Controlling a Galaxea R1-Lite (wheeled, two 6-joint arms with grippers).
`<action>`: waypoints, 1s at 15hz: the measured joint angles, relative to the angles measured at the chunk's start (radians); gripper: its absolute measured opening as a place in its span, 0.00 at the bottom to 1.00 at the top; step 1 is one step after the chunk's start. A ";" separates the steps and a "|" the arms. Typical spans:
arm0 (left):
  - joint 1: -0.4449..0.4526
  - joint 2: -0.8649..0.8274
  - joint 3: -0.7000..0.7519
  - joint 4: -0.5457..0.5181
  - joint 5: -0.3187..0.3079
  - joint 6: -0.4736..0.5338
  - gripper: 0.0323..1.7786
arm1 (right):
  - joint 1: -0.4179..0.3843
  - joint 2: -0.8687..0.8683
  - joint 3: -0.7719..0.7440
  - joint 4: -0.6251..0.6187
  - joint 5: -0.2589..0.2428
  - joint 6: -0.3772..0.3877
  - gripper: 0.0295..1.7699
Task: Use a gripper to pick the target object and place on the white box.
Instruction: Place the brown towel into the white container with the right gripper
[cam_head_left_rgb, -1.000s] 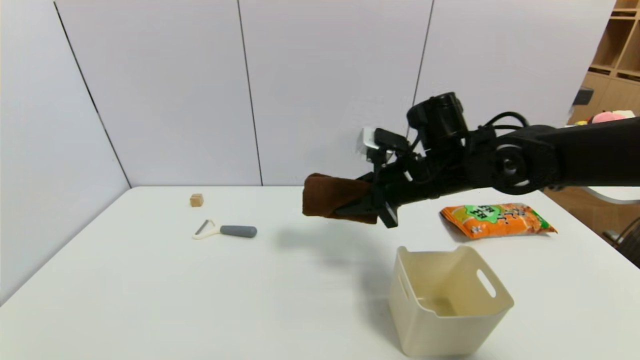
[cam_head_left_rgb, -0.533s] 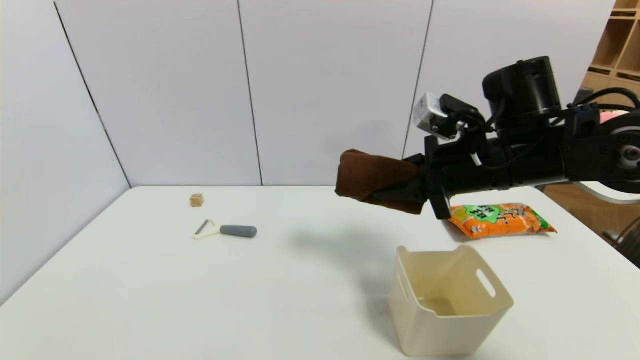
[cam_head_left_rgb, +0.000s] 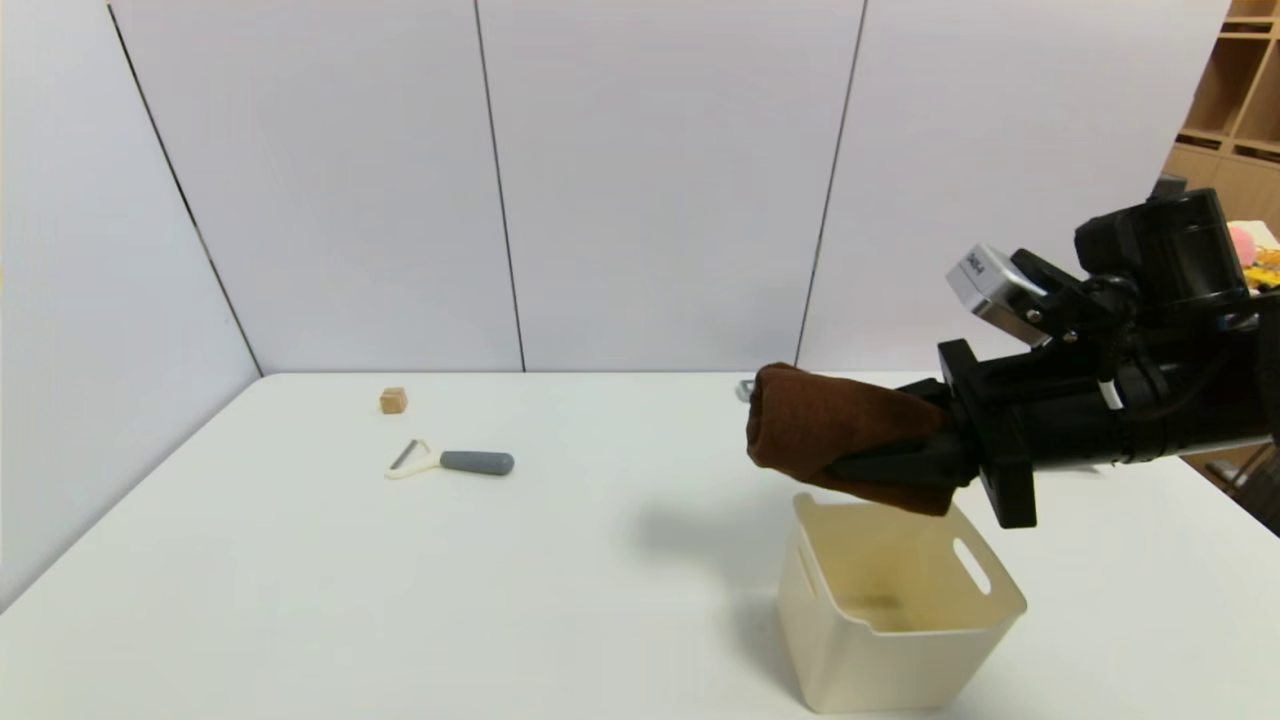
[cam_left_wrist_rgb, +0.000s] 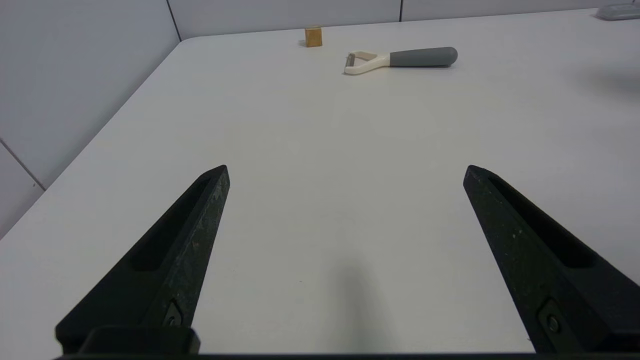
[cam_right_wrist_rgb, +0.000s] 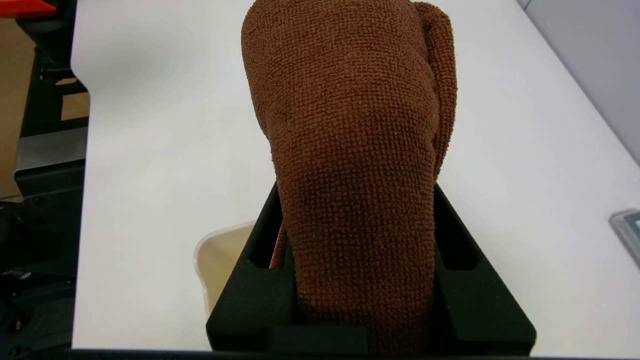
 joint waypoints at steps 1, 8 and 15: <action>0.000 0.000 0.000 0.000 0.000 0.000 0.95 | -0.009 -0.008 0.023 -0.001 0.007 -0.001 0.33; 0.000 0.000 0.000 0.000 0.000 0.000 0.95 | -0.025 -0.019 0.149 0.000 0.068 -0.096 0.33; 0.000 0.000 0.000 0.000 0.000 0.000 0.95 | -0.057 0.012 0.153 -0.002 0.150 -0.096 0.33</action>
